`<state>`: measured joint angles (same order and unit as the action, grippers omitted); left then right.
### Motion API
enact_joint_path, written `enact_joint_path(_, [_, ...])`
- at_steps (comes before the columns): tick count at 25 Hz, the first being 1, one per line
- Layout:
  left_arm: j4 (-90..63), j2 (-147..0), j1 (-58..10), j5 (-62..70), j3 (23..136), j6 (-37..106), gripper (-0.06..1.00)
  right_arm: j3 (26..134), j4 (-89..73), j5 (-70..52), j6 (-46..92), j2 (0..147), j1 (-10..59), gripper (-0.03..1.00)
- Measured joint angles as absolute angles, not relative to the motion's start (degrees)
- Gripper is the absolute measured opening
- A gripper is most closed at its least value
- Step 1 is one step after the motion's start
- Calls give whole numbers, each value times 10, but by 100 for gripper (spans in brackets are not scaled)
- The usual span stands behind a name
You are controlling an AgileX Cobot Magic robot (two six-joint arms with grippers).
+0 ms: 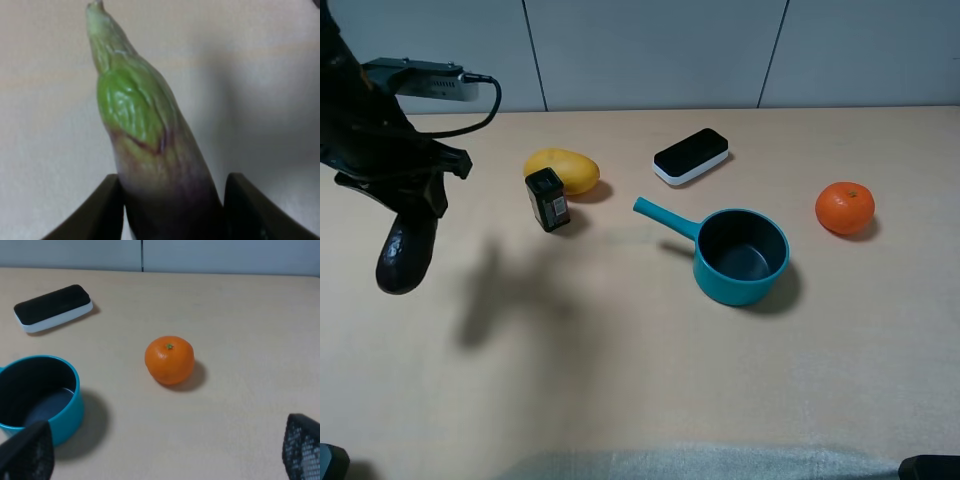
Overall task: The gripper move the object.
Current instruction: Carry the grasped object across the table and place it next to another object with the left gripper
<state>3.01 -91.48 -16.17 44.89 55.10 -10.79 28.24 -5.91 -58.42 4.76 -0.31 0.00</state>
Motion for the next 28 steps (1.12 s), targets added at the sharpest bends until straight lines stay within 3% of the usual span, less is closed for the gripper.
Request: enact_joint_path(28, [62,-1189,-162,456,821,-108,45,282,-59,-584,48,-3,0,69])
